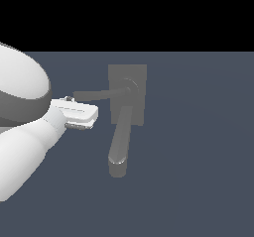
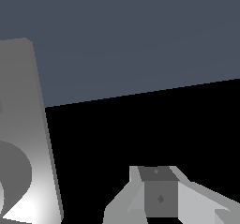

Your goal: Turn on the faucet by rotating a designated handle.

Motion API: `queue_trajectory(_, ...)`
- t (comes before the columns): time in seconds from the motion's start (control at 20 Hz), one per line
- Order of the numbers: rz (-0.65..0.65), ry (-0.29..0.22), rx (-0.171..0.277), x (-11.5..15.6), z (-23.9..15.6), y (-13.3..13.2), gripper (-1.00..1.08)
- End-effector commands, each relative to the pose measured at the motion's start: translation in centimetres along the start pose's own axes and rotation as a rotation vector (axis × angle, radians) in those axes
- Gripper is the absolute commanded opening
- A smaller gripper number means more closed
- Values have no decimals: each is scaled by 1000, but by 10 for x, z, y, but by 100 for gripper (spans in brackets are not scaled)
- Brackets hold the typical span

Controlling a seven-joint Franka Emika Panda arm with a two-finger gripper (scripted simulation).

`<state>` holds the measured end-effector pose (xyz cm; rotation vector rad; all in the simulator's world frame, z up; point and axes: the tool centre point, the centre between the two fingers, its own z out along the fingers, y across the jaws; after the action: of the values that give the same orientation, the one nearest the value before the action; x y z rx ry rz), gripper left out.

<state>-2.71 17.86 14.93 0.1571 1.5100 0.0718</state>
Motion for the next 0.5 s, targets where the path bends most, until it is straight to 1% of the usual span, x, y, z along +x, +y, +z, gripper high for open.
queue_trajectory(0.0, -12, 23, 22, 11, -2, -12, -100)
queue_trajectory(0.2, -12, 33, 29, 16, -5, -16, -100)
queue_trajectory(0.45, -23, 25, 24, 11, -1, -16, -100)
